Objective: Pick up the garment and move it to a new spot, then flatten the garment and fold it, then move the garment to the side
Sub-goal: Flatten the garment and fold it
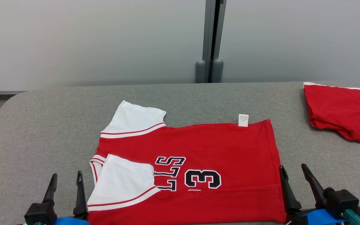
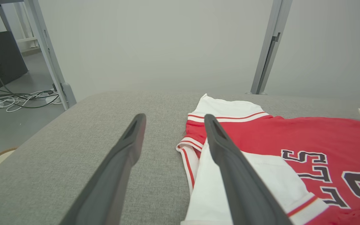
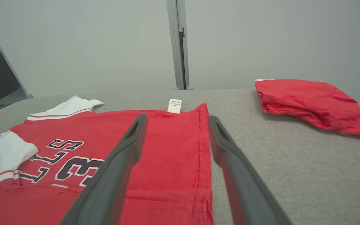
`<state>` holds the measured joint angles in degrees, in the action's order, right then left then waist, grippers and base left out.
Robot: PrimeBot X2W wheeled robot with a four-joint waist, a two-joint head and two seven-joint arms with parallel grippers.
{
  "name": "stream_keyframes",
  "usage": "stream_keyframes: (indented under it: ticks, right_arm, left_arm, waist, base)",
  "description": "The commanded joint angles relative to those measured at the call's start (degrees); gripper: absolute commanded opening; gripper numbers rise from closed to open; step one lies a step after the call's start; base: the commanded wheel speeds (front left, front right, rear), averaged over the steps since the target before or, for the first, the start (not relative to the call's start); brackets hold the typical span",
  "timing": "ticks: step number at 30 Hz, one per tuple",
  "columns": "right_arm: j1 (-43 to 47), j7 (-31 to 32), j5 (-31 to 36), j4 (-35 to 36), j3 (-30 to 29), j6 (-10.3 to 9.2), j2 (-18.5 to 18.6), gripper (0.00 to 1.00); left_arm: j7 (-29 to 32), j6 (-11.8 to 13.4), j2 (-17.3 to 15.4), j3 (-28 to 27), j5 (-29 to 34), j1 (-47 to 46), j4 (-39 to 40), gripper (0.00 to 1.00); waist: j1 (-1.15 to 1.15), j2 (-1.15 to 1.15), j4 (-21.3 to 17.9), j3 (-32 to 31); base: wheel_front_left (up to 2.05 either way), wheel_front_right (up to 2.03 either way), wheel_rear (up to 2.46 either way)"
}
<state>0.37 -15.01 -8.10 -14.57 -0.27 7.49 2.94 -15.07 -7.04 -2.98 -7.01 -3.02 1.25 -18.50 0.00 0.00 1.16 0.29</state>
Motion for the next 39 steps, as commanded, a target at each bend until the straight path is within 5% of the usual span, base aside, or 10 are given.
stream_keyframes:
  ticks: [1,27,39]
  right_arm:
    - [0.78,-0.22,0.59,0.13,-0.02,0.01,-0.03,1.00]
    - [-0.70,-0.21,1.00,-3.36,-0.60,0.01,-0.02,1.00]
    - [-17.42,-0.21,5.25,-7.71,1.29,0.01,0.44,1.00]
  left_arm:
    - [-0.13,0.26,0.09,0.04,0.55,0.49,0.08,1.00]
    - [-0.13,0.99,-0.33,0.01,1.53,-0.02,-0.81,1.00]
    - [-0.13,-0.31,-7.74,1.67,-0.33,-18.86,-4.49,1.00]
  waist:
    - [0.00,0.00,0.02,-0.02]
    - [0.00,0.00,-0.02,0.38]
    - [0.00,0.00,-2.75,7.04]
  base:
    - [0.00,0.00,0.00]
    - [0.00,0.00,0.00]
    - [0.00,0.00,0.00]
